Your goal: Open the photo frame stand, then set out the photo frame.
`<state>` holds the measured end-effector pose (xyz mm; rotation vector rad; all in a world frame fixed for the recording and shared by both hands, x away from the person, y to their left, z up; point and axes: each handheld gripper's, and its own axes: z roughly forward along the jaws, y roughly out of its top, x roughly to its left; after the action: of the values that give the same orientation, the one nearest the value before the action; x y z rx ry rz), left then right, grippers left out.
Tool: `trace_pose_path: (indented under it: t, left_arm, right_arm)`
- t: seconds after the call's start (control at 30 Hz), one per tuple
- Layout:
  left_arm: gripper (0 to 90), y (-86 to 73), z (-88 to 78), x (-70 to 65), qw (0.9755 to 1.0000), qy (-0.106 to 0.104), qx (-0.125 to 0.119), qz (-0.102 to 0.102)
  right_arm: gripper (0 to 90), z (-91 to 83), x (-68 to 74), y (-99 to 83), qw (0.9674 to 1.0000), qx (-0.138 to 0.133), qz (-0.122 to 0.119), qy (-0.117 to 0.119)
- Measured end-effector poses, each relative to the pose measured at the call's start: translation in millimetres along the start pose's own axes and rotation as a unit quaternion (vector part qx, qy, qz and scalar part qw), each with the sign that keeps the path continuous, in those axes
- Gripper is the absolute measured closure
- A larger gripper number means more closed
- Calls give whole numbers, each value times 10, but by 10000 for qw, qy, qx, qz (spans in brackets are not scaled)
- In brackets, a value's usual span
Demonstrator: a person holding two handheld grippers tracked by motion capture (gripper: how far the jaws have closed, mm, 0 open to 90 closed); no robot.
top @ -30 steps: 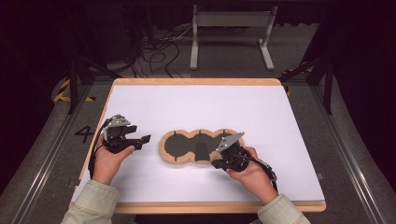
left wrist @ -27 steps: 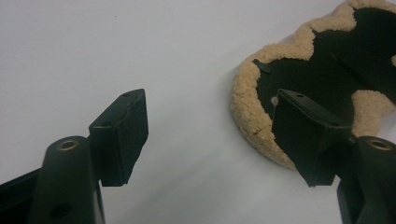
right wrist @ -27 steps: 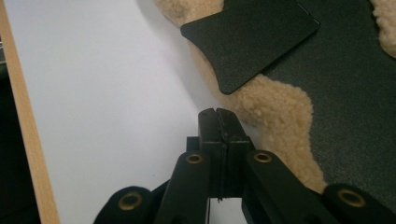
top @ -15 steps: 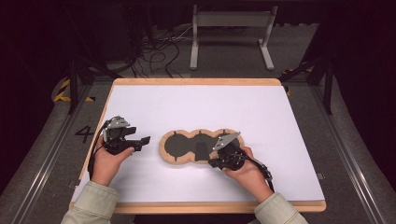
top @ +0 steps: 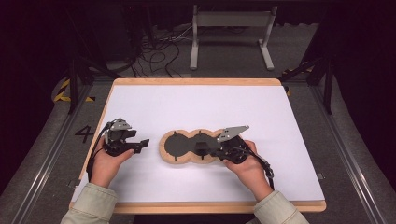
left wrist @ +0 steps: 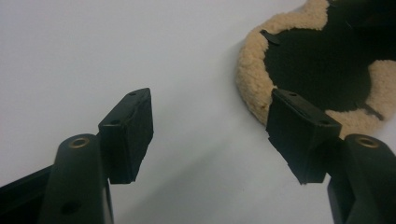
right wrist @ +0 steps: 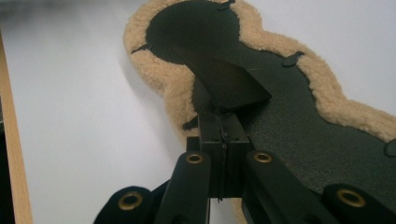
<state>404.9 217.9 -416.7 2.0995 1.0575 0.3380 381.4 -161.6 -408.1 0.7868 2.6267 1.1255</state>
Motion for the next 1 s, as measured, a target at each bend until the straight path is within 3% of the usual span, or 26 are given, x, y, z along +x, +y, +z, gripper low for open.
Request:
trace_pose_path:
  t: [0.13,0.27,0.43,0.57,0.8,1.0]
  left_arm:
    - [363,1,-16,8,9999,-37,-70,-102]
    - [381,22,-50,26,9996,-79,-143,-225]
    - [402,48,-59,27,9988,-325,-46,-365]
    - [417,76,-68,-36,9991,-351,134,-190]
    - [390,91,-55,-67,9988,-408,226,-142]
    - [320,77,-57,-32,9969,-541,310,-488]
  right_arm:
    - [859,-6,0,-4,10000,62,3,54]
    - [837,-74,17,-3,9995,234,-146,-133]
    - [765,-248,-36,8,9997,19,-62,-237]
    - [712,-378,-107,-1,9994,-135,32,-321]
    - [630,-552,-225,-43,9981,-228,219,-521]
    - [555,-634,-308,-71,9973,-254,360,-584]
